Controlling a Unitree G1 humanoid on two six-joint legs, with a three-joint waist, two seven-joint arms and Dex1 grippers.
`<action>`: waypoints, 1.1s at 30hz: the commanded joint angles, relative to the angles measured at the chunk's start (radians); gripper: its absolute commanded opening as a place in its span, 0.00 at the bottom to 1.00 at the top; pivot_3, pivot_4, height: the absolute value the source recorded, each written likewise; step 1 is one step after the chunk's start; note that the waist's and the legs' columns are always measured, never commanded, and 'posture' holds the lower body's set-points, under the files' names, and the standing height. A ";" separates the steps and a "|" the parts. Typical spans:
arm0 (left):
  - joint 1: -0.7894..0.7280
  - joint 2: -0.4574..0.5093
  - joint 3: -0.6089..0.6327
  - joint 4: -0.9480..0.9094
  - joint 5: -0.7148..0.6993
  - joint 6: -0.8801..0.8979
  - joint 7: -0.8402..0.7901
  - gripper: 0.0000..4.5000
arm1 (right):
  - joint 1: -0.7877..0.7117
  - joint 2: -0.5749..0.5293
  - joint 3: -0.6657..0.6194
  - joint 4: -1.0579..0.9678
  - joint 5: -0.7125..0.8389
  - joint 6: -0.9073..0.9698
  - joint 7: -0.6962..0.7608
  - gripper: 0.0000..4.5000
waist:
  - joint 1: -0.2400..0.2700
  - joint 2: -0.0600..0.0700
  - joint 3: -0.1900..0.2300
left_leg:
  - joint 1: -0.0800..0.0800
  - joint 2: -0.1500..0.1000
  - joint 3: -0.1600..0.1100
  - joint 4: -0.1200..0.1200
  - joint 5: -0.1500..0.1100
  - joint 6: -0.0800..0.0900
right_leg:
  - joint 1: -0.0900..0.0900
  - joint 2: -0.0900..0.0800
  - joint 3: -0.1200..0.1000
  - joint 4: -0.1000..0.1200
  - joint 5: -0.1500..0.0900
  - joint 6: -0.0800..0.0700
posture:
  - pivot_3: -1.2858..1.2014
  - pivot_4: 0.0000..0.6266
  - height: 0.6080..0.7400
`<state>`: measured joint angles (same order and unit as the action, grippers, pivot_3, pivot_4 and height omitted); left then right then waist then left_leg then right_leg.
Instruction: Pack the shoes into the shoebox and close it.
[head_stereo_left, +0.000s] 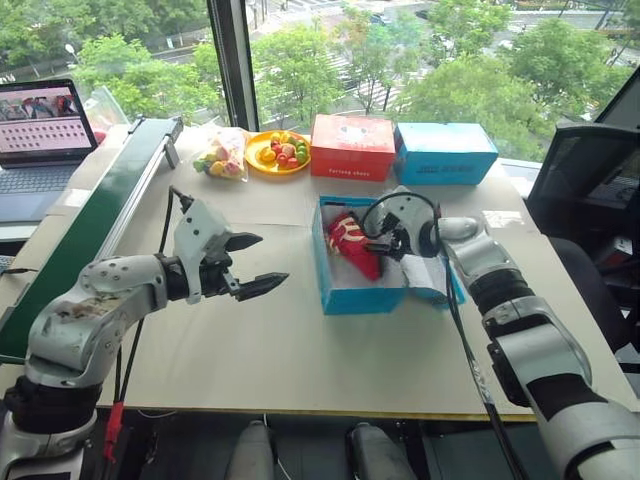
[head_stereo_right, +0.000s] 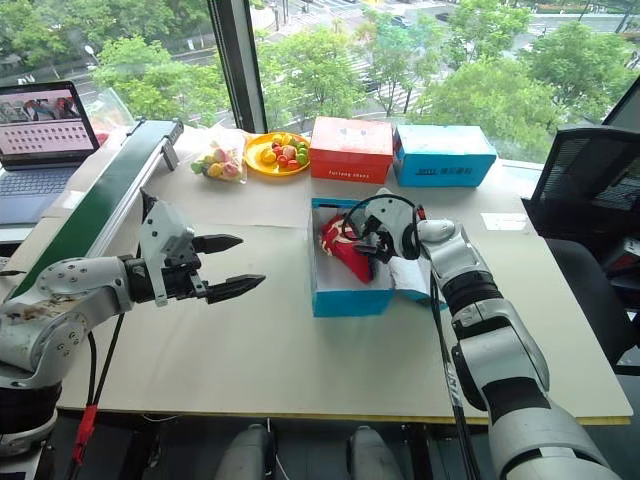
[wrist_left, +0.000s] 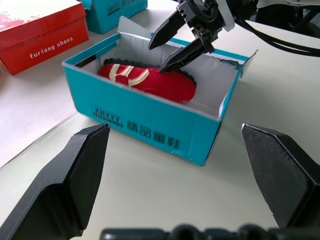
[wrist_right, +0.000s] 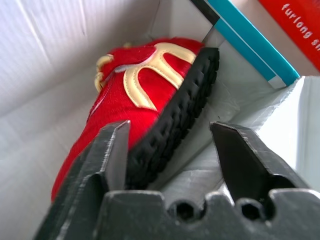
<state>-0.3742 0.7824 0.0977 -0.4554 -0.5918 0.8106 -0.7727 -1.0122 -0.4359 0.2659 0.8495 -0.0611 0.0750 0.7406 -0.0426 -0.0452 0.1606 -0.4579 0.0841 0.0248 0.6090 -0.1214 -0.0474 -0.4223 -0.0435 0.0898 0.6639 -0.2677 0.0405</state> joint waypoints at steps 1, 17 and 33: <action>0.001 0.017 0.042 -0.027 -0.007 -0.006 0.010 1.00 | -0.035 0.000 -0.045 -0.156 0.023 -0.014 0.028 0.99 | -0.003 0.000 0.000 | 0.000 0.000 0.000 0.000 0.000 0.000 | 0.000 0.000 0.000 0.000 0.000 0.000 | 0.52 0.24 1.00; 0.026 -0.048 0.255 0.306 0.171 -0.134 0.285 1.00 | 0.174 0.045 -0.150 -0.817 0.452 0.499 0.240 0.99 | 0.023 0.002 0.001 | 0.001 0.001 0.000 0.000 0.000 0.000 | 0.000 0.000 -0.001 0.001 0.000 0.000 | 0.52 0.24 1.00; -0.032 -0.144 0.323 0.393 0.256 -0.182 0.523 1.00 | 0.205 0.243 -0.094 -0.764 0.413 0.416 0.117 0.99 | 0.028 0.002 0.001 | 0.000 0.000 0.000 -0.001 0.000 0.000 | -0.001 0.000 -0.001 0.001 0.000 -0.001 | 0.52 0.24 1.00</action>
<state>-0.3957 0.6326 0.3784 -0.0664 -0.3497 0.6642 -0.2620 -0.8057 -0.1994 0.1807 0.1085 0.3541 0.5230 0.8624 -0.0144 -0.0436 0.1615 -0.4578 0.0846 0.0247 0.6085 -0.1214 -0.0476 -0.4228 -0.0433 0.0886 0.6648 -0.2672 0.0399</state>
